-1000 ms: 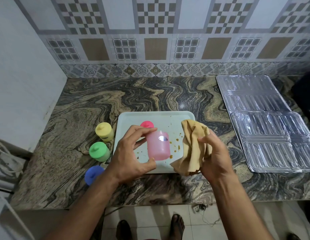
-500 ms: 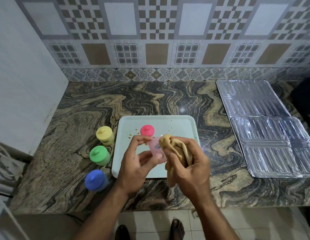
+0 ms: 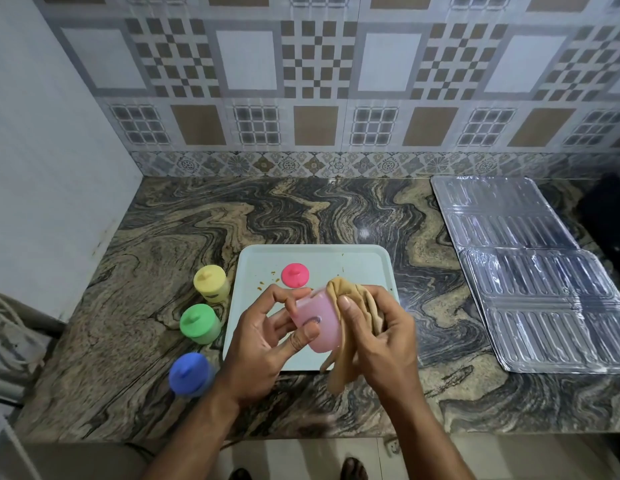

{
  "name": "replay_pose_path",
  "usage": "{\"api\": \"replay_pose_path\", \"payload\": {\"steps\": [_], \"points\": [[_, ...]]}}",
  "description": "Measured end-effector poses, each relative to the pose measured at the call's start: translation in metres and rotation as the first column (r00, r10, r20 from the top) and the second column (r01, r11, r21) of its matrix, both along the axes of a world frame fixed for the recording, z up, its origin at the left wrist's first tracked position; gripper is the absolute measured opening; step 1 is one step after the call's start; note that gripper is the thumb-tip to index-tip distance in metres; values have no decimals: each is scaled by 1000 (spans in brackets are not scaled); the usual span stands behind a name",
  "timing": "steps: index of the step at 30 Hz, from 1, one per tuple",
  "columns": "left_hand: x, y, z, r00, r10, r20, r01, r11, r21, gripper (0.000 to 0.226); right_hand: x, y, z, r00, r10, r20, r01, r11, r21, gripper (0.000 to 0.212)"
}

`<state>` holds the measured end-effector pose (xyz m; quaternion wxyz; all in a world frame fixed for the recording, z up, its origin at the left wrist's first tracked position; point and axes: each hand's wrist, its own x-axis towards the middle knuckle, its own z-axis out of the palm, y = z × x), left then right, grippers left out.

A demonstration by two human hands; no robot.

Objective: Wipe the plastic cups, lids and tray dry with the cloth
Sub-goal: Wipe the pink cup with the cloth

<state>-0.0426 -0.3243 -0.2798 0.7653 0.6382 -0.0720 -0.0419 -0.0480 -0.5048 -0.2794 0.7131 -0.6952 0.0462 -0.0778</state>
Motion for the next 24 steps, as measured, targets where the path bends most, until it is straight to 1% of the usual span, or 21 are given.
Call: {"api": "replay_pose_path", "payload": {"steps": [5,7,9,11,14,16,18,20,22,24], "points": [[-1,5,-2,998,-62,26,63,997,-47,26,5,-8,10,983,162,-91,-142,971,194,13],[-1,0,-2,1000,-3,-5,2,996,-89,32,4,-7,13,978,184,-99,-152,950,271,12],[0,-8,-2,989,110,-95,-122,984,-130,47,3,-3,13,990,123,-73,-102,964,244,14],[0,-14,-3,967,183,-180,-210,967,-146,52,1,3,8,999,33,-8,-31,983,180,12],[0,-19,-5,958,177,-225,-208,971,-120,56,-1,11,-1,992,-79,103,78,997,11,9],[1,-22,-4,957,188,-221,-212,973,-90,61,-2,14,-5,984,-64,167,76,995,-70,12],[3,-22,-1,951,211,-224,-233,970,-74,62,-1,15,-4,983,-46,177,70,989,-129,13],[5,-20,2,950,216,-225,-236,970,-65,60,1,16,1,986,-64,152,77,994,-80,11],[5,-17,2,958,182,-221,-201,977,-66,67,4,16,6,988,-80,130,80,997,5,9],[6,-15,4,964,141,-224,-164,983,-87,72,7,14,12,991,-76,112,71,996,52,12]]}}
